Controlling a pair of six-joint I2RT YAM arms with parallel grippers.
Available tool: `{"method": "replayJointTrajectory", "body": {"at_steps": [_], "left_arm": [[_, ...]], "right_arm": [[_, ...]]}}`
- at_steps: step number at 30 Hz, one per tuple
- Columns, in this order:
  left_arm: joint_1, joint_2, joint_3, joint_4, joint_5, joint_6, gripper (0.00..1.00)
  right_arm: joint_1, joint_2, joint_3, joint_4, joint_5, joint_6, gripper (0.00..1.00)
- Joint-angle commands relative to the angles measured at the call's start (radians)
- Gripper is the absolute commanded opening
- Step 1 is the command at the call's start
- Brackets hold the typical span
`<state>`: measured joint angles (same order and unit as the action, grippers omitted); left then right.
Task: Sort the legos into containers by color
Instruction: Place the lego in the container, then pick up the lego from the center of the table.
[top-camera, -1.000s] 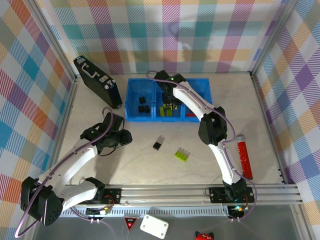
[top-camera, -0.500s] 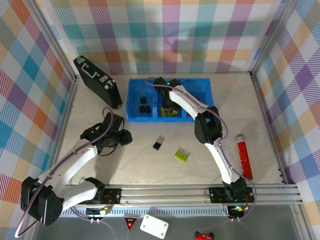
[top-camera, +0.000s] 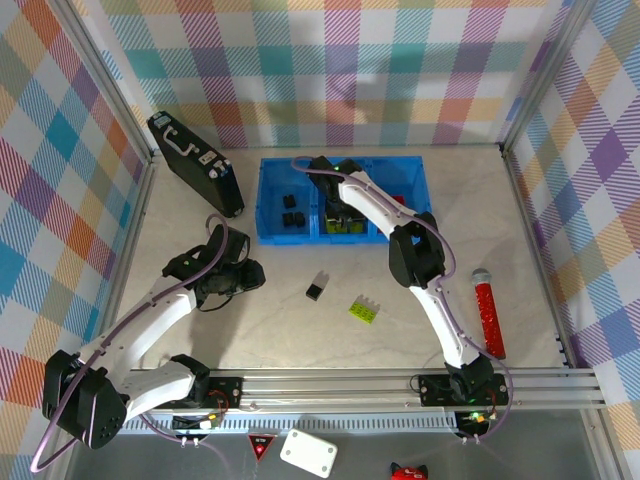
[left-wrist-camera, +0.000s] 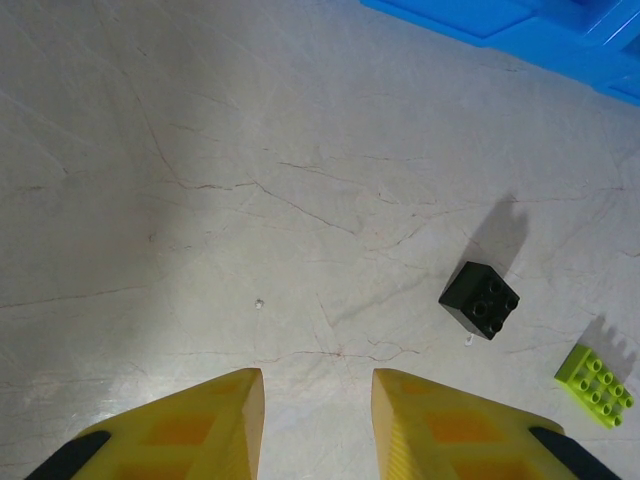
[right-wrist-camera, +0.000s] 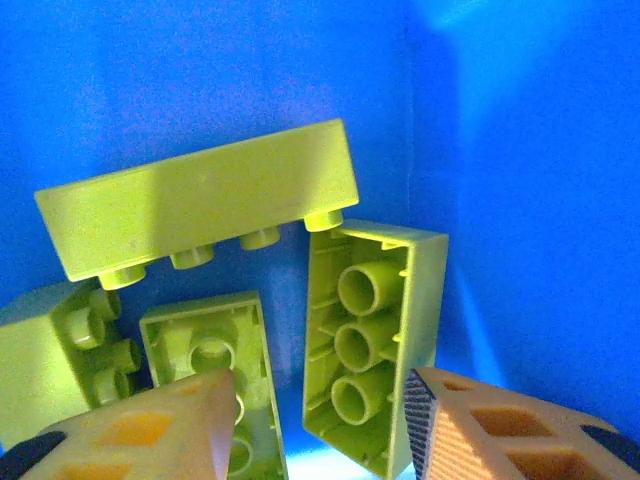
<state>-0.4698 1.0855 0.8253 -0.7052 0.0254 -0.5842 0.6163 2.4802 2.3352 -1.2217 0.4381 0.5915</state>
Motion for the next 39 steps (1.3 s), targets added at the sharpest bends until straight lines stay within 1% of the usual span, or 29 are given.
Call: {"method": "replayJointTrajectory", "body": {"at_steps": [1, 7, 13, 20, 32, 36, 39], "left_arm": [[-0.008, 0.010, 0.015, -0.011, 0.007, -0.003, 0.34], [-0.008, 0.046, 0.039, 0.008, 0.028, 0.000, 0.34], [-0.028, 0.120, 0.081, 0.031, 0.039, 0.011, 0.34], [-0.100, 0.227, 0.155, 0.053, 0.023, 0.011, 0.35], [-0.224, 0.427, 0.275, 0.085, 0.014, 0.014, 0.35], [-0.284, 0.508, 0.341, 0.075, -0.024, 0.039, 0.37], [-0.332, 0.577, 0.406, 0.023, -0.073, 0.086, 0.39]], "right_arm": [[-0.003, -0.093, -0.001, -0.052, 0.035, 0.004, 0.50], [0.008, -0.172, -0.004, -0.070, 0.014, -0.007, 0.50], [0.008, -0.288, -0.096, -0.037, -0.041, -0.017, 0.50], [0.005, -0.484, -0.342, 0.060, -0.044, -0.021, 0.50], [-0.037, -0.748, -0.701, 0.130, -0.029, 0.014, 0.51], [-0.060, -0.832, -0.826, 0.154, -0.028, 0.027, 0.51], [-0.082, -0.891, -0.915, 0.170, -0.035, 0.038, 0.51]]}}
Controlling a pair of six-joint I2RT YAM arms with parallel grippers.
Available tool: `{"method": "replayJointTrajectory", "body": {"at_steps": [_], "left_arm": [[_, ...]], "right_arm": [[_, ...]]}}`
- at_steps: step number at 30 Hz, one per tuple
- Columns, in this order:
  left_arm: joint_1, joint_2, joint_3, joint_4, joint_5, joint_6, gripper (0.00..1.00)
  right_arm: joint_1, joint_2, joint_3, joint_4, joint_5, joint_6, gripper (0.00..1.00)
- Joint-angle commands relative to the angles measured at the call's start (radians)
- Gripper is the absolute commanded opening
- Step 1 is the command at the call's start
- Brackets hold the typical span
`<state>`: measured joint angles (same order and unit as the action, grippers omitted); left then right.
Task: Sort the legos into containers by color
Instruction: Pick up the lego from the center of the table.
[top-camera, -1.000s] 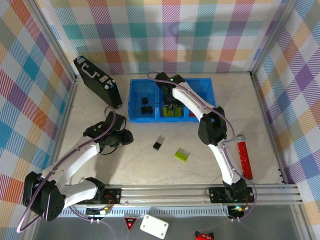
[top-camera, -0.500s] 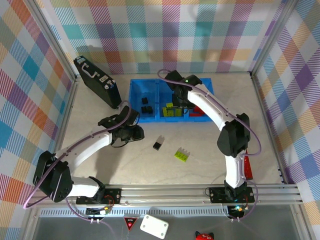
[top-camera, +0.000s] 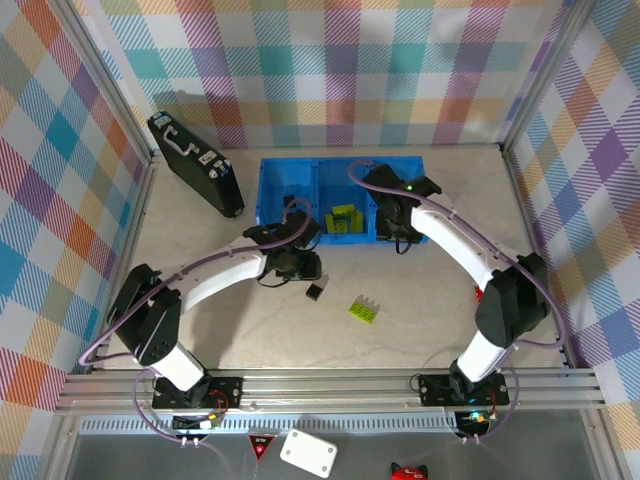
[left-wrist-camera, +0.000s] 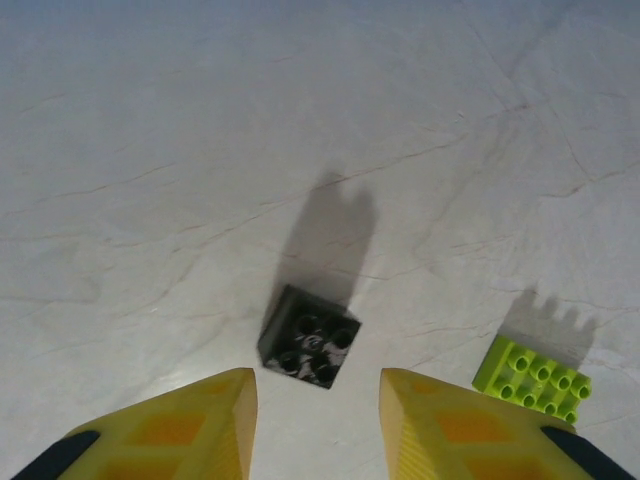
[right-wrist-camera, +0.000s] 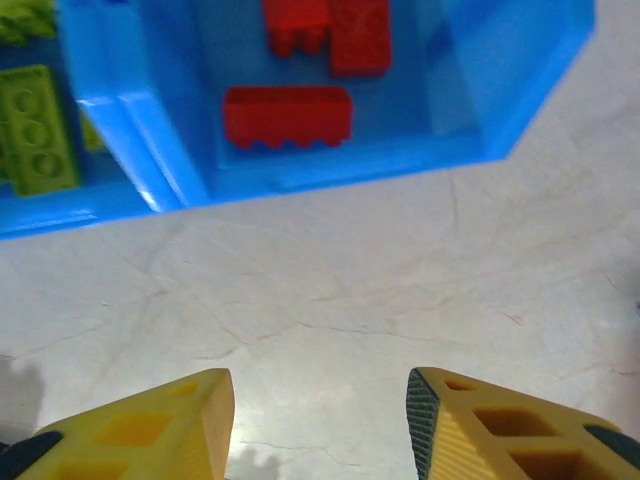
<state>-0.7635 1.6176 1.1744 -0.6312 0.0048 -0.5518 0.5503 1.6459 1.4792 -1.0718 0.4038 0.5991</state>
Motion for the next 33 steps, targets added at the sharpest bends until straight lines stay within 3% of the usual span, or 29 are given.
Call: {"method": "replayJointTrajectory", "body": {"at_steps": [1, 6, 15, 20, 33], "left_arm": [[-0.053, 0.064, 0.076, -0.069, -0.066, 0.072, 0.39], [-0.113, 0.136, 0.161, -0.149, -0.116, 0.213, 0.43], [-0.110, 0.189, 0.176, -0.239, -0.096, 0.399, 0.48], [-0.090, 0.202, 0.177, -0.248, -0.059, 0.401, 0.53], [-0.047, 0.286, 0.182, -0.240, -0.031, 0.363, 0.50]], "right_arm": [[-0.021, -0.071, -0.083, 0.022, 0.001, 0.033, 0.51], [-0.045, -0.157, -0.204, 0.040, 0.001, 0.033, 0.51], [-0.073, -0.238, -0.308, 0.036, 0.018, 0.020, 0.51], [-0.075, -0.244, -0.323, 0.039, 0.008, 0.023, 0.51], [-0.074, -0.219, -0.293, 0.035, -0.011, 0.020, 0.51]]}}
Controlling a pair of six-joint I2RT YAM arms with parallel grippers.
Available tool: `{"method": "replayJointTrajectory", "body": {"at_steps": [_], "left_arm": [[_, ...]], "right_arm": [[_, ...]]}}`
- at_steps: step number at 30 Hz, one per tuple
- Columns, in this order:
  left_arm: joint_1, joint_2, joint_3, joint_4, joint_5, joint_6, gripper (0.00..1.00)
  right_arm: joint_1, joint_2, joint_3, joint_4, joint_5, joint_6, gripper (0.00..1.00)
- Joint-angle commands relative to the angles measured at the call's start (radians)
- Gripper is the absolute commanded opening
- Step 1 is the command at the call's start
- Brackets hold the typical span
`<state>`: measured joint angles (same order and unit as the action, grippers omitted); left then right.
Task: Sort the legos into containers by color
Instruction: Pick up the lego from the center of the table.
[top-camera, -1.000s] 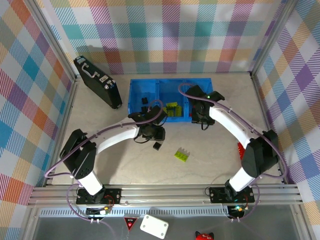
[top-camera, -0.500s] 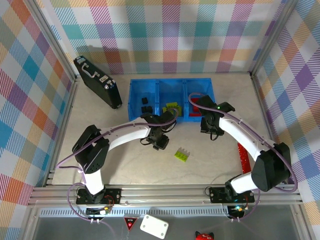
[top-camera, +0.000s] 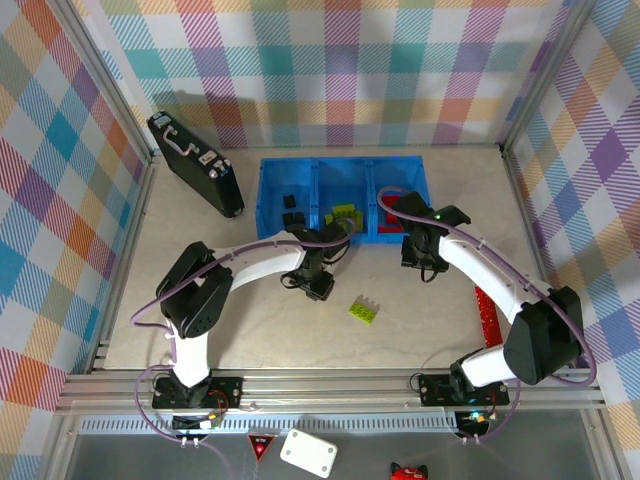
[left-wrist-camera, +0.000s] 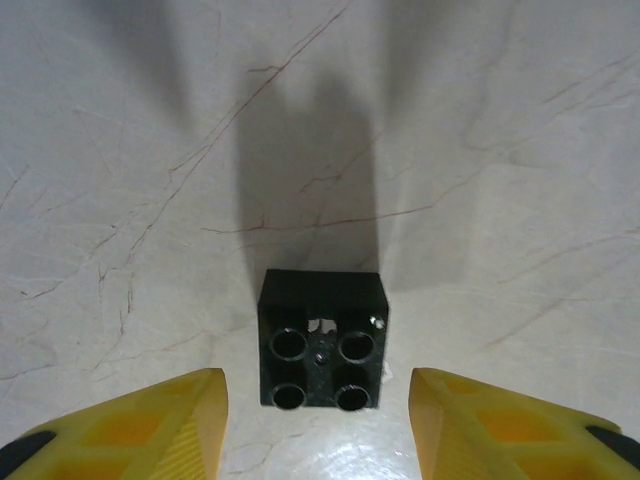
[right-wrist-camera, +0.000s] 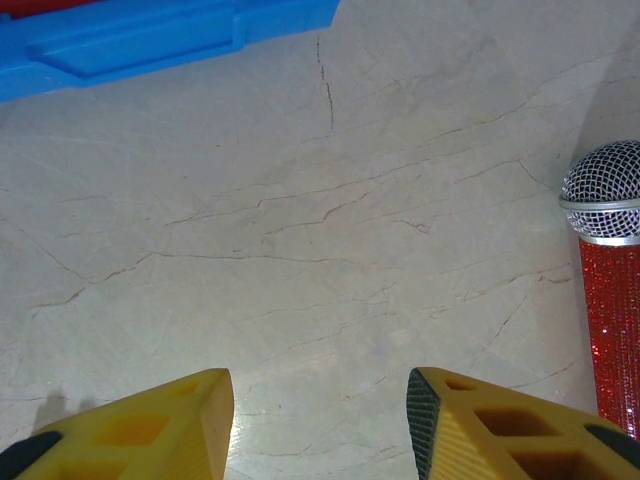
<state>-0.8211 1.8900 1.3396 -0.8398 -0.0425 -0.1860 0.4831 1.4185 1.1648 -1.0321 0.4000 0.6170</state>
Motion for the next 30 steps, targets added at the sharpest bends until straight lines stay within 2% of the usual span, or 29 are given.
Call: {"method": "replayJointTrajectory", "body": {"at_steps": [1, 8, 30], "left_arm": [[0.013, 0.016, 0.017, -0.030, 0.015, -0.004, 0.50], [0.017, 0.046, 0.014, -0.015, 0.044, -0.006, 0.46], [0.017, 0.033, 0.026, -0.025, 0.035, -0.011, 0.34]], "right_arm": [[-0.008, 0.010, 0.023, -0.005, -0.007, 0.000, 0.51], [-0.008, 0.020, 0.015, -0.006, -0.018, 0.002, 0.51], [-0.008, 0.012, 0.009, 0.000, -0.033, -0.002, 0.50]]}}
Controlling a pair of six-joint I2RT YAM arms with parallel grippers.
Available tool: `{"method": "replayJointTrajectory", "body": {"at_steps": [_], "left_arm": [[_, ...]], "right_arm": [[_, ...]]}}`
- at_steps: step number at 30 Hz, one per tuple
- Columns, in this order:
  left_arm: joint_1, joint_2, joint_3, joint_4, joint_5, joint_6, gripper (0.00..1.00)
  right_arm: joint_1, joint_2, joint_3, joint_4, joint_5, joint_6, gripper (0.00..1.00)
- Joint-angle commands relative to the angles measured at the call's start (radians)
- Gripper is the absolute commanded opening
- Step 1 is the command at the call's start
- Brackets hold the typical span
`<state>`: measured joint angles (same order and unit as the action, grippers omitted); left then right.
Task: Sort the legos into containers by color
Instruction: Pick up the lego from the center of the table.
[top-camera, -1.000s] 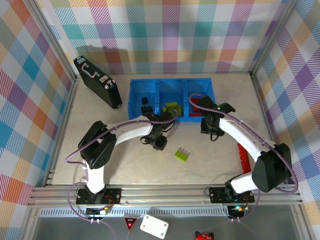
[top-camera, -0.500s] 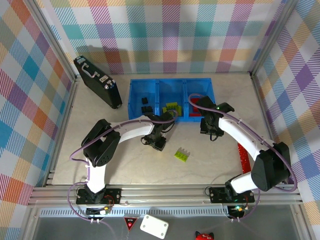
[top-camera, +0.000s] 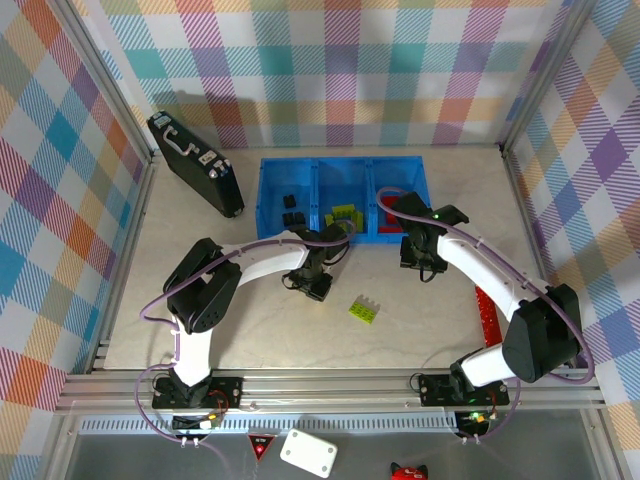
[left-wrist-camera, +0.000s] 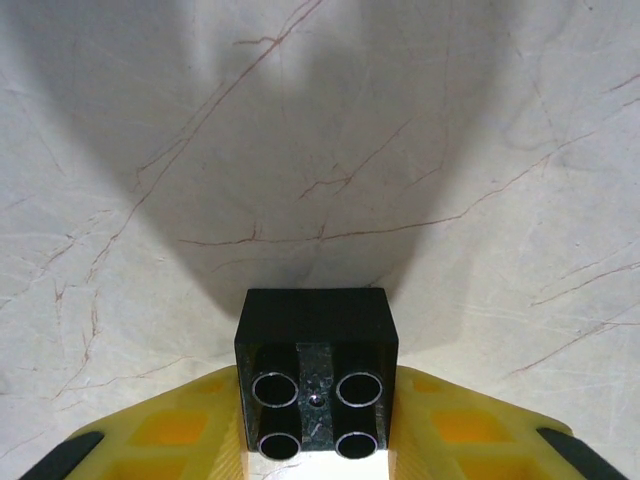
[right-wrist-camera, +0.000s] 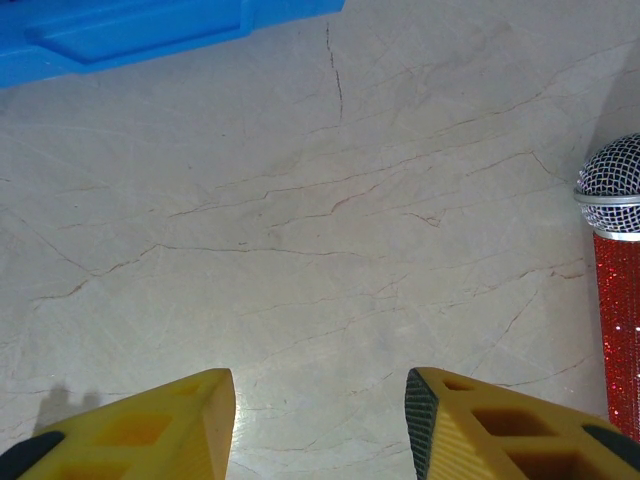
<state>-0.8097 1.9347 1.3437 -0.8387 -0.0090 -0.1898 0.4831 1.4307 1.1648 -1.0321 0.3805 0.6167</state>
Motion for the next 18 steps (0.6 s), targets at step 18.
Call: {"method": "replayJointTrajectory", "body": {"at_steps": [18], "left_arm": [[0.124, -0.184, 0.068, -0.090, -0.089, -0.063, 0.32]], "right_arm": [[-0.008, 0.021, 0.023, 0.010, -0.034, -0.017, 0.50]]}}
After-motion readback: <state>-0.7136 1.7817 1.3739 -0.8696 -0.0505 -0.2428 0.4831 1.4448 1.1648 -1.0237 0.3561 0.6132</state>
